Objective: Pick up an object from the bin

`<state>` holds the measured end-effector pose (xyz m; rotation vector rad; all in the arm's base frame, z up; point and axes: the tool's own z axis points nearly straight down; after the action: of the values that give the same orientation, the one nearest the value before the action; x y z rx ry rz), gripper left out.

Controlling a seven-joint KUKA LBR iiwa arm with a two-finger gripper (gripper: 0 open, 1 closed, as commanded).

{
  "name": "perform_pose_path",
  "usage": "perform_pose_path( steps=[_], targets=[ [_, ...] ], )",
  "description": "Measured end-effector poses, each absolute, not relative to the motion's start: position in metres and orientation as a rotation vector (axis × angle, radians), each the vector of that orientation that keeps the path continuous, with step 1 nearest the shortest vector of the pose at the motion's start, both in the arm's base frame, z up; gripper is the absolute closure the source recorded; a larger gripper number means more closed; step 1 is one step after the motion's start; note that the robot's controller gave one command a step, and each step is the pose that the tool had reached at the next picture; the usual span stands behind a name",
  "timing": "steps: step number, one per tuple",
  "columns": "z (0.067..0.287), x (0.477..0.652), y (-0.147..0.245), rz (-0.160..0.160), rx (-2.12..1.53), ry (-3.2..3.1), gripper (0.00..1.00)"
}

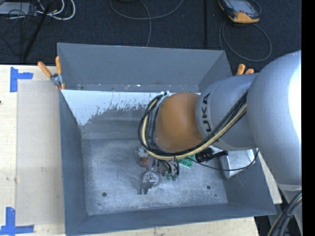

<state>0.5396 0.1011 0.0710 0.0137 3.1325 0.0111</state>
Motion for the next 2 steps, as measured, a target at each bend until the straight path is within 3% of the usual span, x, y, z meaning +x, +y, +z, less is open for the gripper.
perform_pose_path(
  steps=[1,2],
  targets=[
    [0.0737,0.6161,0.0630,0.006,-0.152,3.130,0.00],
    [0.0753,0.6157,0.0625,0.004,-0.150,3.131,1.00]
  ],
)
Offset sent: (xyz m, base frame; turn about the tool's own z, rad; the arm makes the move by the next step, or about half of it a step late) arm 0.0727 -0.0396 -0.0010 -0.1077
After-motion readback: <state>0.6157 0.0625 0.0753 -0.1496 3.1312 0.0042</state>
